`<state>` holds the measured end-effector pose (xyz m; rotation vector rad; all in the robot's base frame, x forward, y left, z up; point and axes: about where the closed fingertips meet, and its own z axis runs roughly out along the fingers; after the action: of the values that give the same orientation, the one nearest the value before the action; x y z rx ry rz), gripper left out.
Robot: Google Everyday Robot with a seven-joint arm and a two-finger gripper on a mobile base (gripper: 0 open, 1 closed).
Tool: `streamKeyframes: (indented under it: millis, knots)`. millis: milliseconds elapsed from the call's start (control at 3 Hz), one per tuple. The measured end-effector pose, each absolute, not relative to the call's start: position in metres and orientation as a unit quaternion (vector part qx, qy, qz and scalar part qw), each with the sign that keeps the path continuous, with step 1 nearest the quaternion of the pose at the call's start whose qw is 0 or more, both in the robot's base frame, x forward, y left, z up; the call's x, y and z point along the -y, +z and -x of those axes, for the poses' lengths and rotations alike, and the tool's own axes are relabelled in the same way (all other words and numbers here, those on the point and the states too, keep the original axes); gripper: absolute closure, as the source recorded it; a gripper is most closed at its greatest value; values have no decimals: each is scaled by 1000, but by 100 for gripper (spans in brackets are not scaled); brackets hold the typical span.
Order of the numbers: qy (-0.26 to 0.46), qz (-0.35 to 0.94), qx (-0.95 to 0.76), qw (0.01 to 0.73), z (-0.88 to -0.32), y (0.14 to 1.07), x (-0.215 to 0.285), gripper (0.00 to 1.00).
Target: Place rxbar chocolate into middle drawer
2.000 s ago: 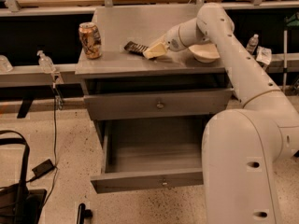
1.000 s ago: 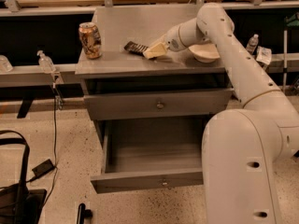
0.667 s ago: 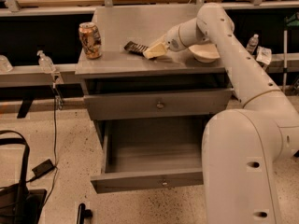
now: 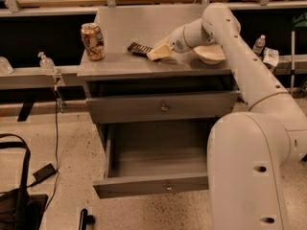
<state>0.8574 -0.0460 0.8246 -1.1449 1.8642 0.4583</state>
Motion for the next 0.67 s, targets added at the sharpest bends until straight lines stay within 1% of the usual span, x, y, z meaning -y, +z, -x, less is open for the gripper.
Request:
streamKeyframes:
  millis: [667]
  knots:
    - [184,461,-750,438,-857,825,46,100]
